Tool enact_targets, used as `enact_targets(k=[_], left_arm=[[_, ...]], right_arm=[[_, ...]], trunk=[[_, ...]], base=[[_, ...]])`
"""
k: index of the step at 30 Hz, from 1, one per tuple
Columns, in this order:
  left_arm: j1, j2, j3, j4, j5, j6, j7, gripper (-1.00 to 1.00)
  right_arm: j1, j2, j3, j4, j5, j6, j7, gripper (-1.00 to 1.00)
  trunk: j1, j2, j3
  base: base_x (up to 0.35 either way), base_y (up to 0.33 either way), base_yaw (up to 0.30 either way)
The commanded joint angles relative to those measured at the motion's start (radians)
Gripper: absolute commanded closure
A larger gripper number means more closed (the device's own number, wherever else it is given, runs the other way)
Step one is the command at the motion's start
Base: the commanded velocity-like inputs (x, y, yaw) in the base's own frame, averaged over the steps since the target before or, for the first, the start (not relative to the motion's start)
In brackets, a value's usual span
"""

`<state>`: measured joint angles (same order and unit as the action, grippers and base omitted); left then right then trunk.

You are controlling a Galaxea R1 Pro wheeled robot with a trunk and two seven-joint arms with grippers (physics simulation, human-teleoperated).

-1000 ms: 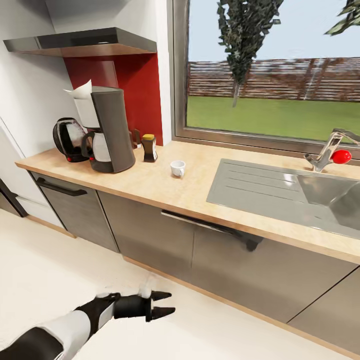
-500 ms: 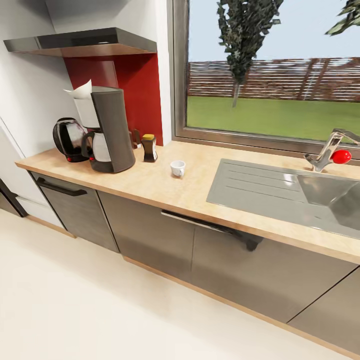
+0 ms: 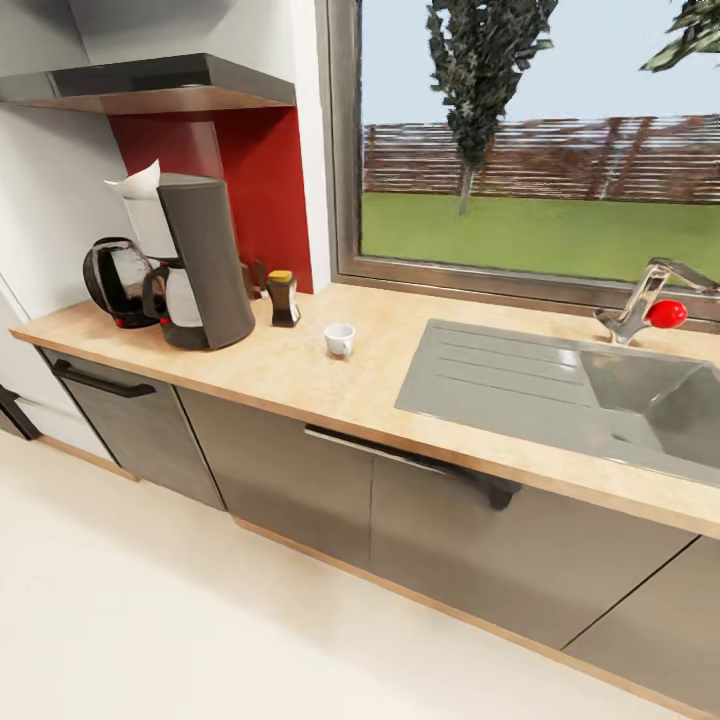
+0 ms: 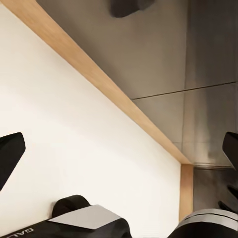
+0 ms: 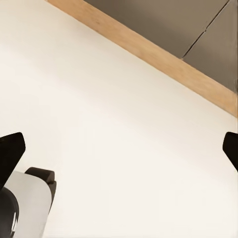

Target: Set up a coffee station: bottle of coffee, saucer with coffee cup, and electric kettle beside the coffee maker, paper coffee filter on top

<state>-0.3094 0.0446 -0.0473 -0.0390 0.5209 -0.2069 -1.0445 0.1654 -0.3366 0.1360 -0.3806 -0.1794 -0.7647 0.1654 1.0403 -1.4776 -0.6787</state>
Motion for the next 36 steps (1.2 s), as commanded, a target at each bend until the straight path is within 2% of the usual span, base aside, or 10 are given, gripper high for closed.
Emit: enact_targets(k=[1, 8, 18, 29, 36], left_arm=[[0.000, 0.000, -0.005, 0.001, 0.004, -0.006, -0.002, -1.00], [0.000, 0.000, -0.005, 0.001, 0.004, -0.006, -0.002, -1.00], [0.000, 0.000, -0.006, 0.001, 0.004, -0.006, -0.002, -1.00], [0.000, 0.000, -0.005, 0.001, 0.004, -0.006, -0.002, -1.00], [0.000, 0.000, -0.005, 0.001, 0.004, -0.006, -0.002, -1.00]], right_arm=[[0.000, -0.001, 0.005, -0.001, -0.011, -0.001, 0.005, -1.00], [0.000, -0.001, 0.005, -0.001, -0.011, -0.001, 0.005, -1.00], [0.000, -0.001, 0.005, 0.000, -0.011, -0.001, 0.003, -1.00], [0.000, -0.001, 0.005, 0.000, -0.011, -0.001, 0.003, -1.00], [0.000, -0.001, 0.005, 0.000, -0.011, -0.001, 0.003, -1.00]], trunk=[[0.000, 0.000, 0.000], [0.000, 0.000, 0.002], [0.000, 0.000, 0.003], [0.000, 0.000, 0.003], [0.000, 0.000, 0.003]], base=[[0.001, -0.126, -0.205], [-0.010, -0.098, -0.211], [-0.078, -0.266, -0.067], [-0.043, -0.151, -0.229], [-0.085, -0.252, -0.041]])
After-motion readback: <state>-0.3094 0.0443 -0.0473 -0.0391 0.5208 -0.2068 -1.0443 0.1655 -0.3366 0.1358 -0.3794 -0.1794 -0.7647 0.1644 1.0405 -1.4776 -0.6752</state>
